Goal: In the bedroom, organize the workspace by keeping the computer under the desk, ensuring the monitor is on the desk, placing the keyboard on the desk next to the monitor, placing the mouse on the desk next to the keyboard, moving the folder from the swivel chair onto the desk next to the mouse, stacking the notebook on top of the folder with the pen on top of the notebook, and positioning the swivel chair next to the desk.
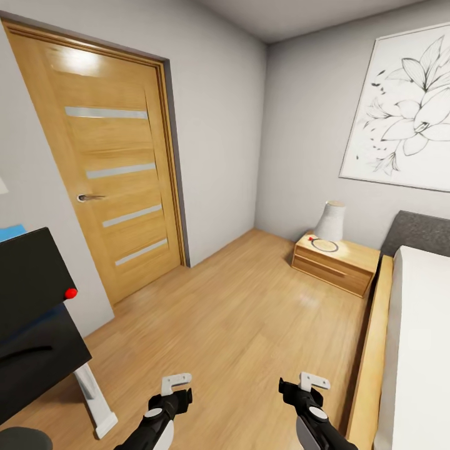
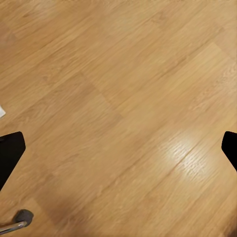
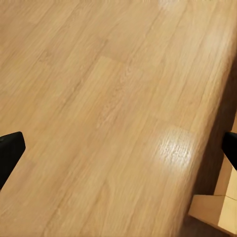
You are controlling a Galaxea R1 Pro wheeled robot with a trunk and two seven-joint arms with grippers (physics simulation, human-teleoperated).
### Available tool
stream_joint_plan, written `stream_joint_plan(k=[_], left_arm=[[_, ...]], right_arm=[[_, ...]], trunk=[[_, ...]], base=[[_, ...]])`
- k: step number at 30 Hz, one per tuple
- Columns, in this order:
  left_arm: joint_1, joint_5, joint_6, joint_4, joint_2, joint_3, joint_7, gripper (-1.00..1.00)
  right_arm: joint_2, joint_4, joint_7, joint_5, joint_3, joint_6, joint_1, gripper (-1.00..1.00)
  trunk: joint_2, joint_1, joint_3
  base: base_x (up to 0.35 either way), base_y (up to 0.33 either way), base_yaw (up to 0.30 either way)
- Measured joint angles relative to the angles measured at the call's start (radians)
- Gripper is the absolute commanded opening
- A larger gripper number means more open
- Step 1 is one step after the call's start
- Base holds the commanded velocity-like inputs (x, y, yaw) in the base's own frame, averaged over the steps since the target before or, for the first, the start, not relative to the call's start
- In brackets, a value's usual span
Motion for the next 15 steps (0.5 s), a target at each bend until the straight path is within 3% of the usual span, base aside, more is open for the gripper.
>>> stream_joint_plan(k=[15], left_arm=[[0.000, 0.000, 0.000, 0.000, 0.000, -0.001, 0.000, 1.00]], right_arm=[[0.000, 0.000, 0.000, 0.000, 0.000, 0.000, 0.000, 1.00]], trunk=[[0.000, 0.000, 0.000]], base=[[0.219, 0.000, 0.000]])
